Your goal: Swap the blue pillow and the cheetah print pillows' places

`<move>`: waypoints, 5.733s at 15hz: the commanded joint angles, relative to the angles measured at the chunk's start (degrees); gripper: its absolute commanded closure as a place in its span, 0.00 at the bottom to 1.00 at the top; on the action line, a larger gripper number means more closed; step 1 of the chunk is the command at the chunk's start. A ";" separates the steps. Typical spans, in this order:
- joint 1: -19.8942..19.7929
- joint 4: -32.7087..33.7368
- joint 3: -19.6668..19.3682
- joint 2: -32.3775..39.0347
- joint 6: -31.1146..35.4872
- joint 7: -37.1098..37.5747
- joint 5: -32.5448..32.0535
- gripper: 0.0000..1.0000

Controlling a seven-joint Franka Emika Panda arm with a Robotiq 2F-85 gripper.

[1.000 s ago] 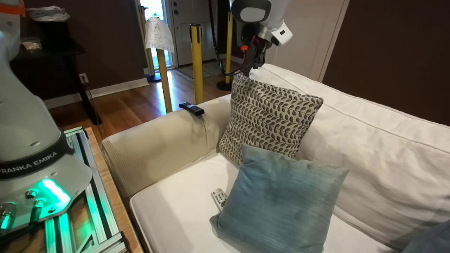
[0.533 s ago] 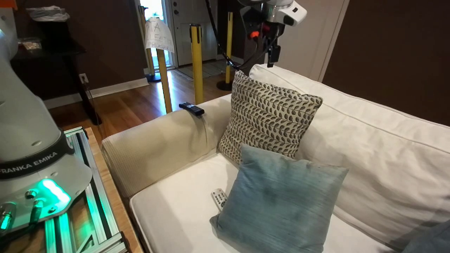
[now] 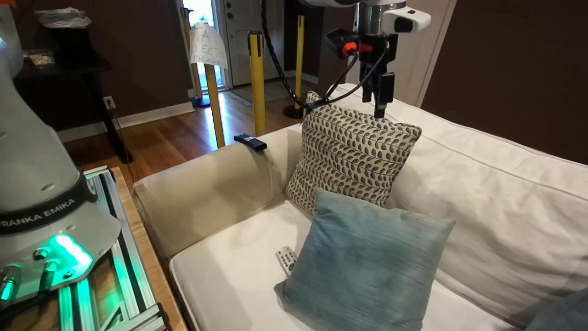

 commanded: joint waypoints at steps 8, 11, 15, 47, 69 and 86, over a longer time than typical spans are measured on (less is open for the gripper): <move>0.07 -8.26 -4.09 5.28 7.28 8.86 -7.92 0.00; -0.06 -9.81 -4.58 9.22 14.28 8.62 -6.98 0.00; 0.06 -8.99 -4.65 15.57 23.78 8.59 -2.74 0.00; -3.19 1.05 1.64 29.05 20.90 -1.56 10.95 0.99; 8.32 -7.14 -20.15 9.78 26.91 16.66 -4.78 0.99; 14.24 -1.31 -29.62 18.33 27.26 32.10 -7.73 0.69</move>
